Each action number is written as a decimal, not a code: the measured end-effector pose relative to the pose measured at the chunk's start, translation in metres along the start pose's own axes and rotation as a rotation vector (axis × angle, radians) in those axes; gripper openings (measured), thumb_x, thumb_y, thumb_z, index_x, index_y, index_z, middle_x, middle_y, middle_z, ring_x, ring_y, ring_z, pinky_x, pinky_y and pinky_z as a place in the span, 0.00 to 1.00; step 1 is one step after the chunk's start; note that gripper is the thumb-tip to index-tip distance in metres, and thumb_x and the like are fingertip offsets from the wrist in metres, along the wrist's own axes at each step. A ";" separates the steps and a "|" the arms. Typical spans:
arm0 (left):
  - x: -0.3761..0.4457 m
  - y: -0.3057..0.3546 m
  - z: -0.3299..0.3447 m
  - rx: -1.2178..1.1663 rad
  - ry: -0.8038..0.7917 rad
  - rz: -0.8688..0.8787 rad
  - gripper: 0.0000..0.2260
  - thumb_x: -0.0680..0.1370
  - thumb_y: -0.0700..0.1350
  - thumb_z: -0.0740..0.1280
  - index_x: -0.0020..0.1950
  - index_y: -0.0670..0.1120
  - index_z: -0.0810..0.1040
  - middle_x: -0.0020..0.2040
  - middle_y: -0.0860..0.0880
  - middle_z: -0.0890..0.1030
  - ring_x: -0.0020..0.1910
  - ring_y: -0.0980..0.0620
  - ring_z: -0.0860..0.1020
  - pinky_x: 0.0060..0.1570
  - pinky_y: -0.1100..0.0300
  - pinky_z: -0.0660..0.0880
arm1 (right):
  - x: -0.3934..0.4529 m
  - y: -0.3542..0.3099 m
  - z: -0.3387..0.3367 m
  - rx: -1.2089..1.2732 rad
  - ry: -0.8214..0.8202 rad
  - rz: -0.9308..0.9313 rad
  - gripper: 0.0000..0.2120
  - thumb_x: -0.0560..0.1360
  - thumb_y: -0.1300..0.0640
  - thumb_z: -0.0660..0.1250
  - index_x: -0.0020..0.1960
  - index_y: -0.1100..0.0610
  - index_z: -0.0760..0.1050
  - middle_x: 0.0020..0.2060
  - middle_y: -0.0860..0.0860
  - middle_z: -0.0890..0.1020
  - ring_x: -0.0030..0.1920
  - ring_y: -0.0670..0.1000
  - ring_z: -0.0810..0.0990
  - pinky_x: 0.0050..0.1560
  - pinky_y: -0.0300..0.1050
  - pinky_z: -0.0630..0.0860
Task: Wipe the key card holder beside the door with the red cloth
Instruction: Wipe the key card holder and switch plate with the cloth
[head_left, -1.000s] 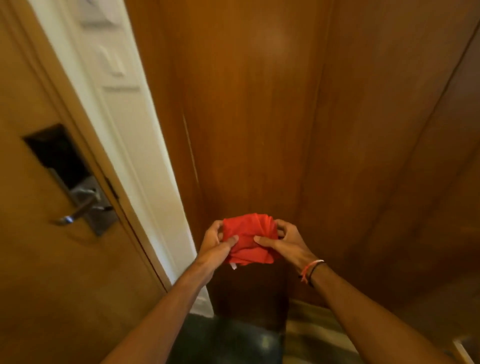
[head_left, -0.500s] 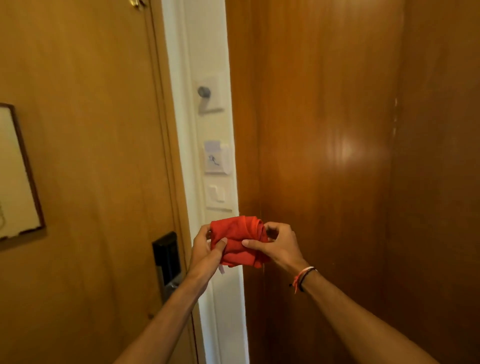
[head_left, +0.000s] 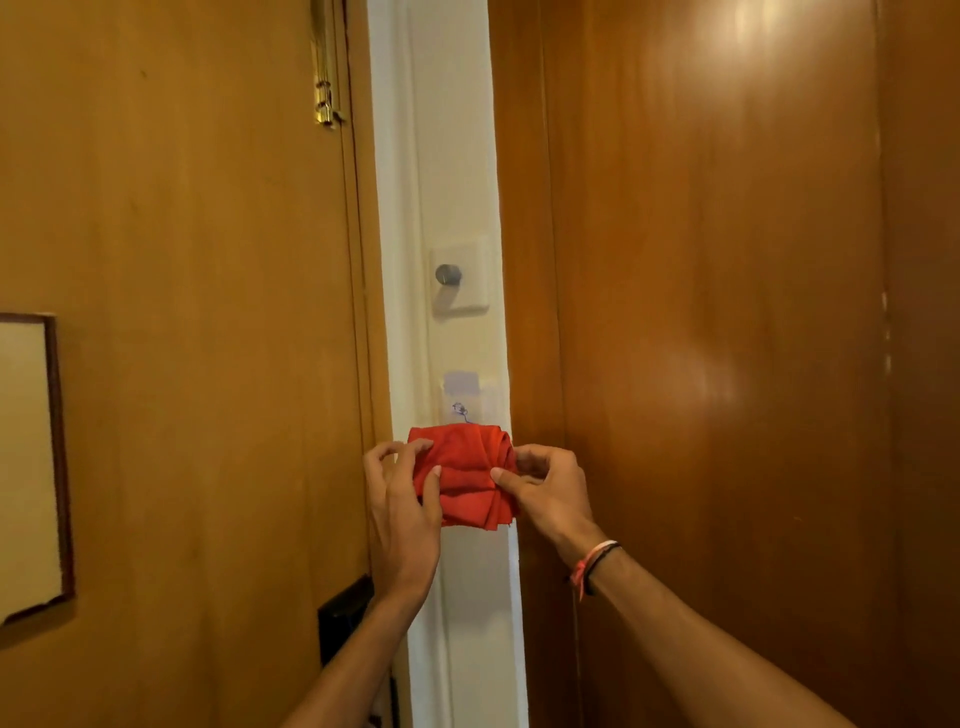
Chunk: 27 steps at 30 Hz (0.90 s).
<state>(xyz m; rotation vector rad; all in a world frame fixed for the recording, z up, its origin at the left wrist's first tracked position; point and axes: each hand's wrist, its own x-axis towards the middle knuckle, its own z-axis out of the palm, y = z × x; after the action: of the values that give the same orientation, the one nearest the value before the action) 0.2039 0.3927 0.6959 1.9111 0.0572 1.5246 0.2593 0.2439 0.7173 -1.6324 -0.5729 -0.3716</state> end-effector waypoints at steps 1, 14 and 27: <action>0.009 -0.003 0.005 0.011 0.010 0.020 0.13 0.80 0.45 0.66 0.64 0.49 0.76 0.65 0.46 0.69 0.58 0.55 0.71 0.53 0.58 0.78 | 0.008 0.000 0.006 0.000 0.034 -0.014 0.10 0.76 0.60 0.76 0.56 0.60 0.85 0.42 0.44 0.84 0.44 0.41 0.84 0.47 0.34 0.85; 0.027 -0.030 0.078 0.274 -0.099 0.197 0.29 0.81 0.55 0.51 0.75 0.36 0.65 0.74 0.37 0.68 0.74 0.37 0.68 0.66 0.38 0.74 | 0.045 -0.002 -0.025 -0.932 0.531 -0.606 0.18 0.78 0.43 0.72 0.61 0.53 0.82 0.59 0.53 0.82 0.59 0.54 0.81 0.59 0.51 0.81; 0.017 -0.077 0.114 0.426 0.048 0.618 0.23 0.80 0.48 0.63 0.71 0.36 0.71 0.71 0.36 0.72 0.71 0.34 0.70 0.68 0.37 0.66 | 0.076 0.001 -0.154 -1.548 0.657 -0.752 0.33 0.86 0.41 0.51 0.85 0.57 0.57 0.85 0.60 0.55 0.86 0.59 0.54 0.85 0.59 0.55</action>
<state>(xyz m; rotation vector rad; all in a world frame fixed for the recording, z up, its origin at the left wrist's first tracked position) 0.3373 0.4050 0.6608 2.3667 -0.2258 2.0927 0.3357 0.1037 0.7801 -2.4051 -0.3135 -2.2289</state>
